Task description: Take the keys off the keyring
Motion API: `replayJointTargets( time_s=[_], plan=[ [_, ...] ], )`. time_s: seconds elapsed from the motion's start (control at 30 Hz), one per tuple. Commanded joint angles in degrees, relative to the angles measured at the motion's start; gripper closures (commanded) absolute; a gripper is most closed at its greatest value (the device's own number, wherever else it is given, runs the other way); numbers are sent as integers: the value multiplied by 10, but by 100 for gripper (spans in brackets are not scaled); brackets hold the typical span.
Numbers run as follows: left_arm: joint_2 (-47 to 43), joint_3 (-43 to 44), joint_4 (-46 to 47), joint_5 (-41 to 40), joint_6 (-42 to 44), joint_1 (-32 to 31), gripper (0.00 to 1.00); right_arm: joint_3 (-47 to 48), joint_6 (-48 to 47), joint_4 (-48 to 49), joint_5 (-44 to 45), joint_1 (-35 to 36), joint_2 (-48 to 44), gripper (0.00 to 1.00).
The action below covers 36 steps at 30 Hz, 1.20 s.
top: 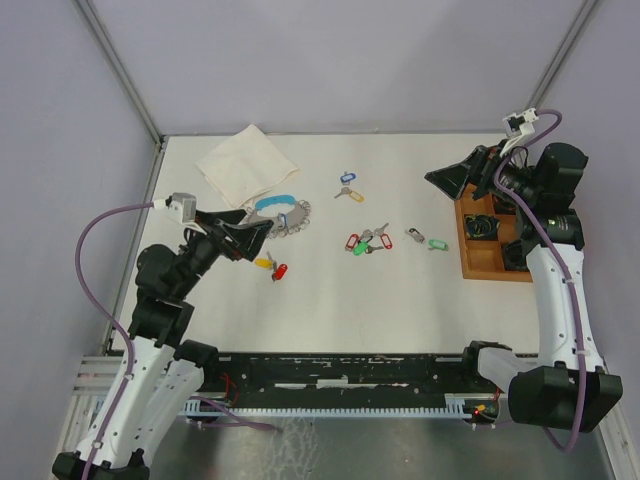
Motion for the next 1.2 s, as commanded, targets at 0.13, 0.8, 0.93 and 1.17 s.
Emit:
replayJointTargets(
  time_s=[0.13, 0.8, 0.93, 1.17],
  plan=[
    [-1, 0, 27, 22, 21, 15, 0, 1, 2, 26, 3, -3, -12, 0],
    [7, -5, 39, 37, 13, 36, 0, 3, -1, 22, 3, -3, -6, 0],
    [9, -5, 40, 40, 12, 36, 0, 4, 0, 20, 11, -3, -8, 0],
    [7, -1, 41, 41, 15, 35, 0, 52, 47, -53, 122, -3, -12, 0]
  ],
)
